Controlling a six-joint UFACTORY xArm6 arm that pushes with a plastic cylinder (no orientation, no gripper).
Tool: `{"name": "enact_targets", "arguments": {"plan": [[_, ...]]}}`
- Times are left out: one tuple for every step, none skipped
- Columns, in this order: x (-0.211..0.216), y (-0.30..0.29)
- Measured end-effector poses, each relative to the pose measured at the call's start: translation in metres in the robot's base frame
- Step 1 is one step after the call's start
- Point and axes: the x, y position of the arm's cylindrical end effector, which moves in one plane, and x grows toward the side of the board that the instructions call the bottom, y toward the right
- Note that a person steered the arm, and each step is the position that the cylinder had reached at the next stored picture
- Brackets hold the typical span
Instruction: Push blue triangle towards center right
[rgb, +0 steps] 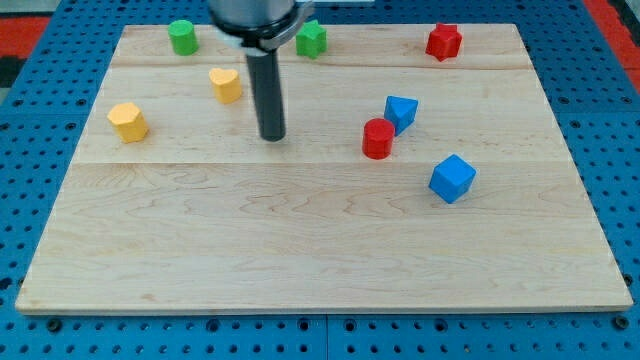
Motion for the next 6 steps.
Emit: {"name": "enact_targets", "arguments": {"plan": [[0.0, 0.047], [-0.005, 0.09], [-0.015, 0.104], [-0.016, 0.109], [-0.016, 0.137], [-0.016, 0.159]]}}
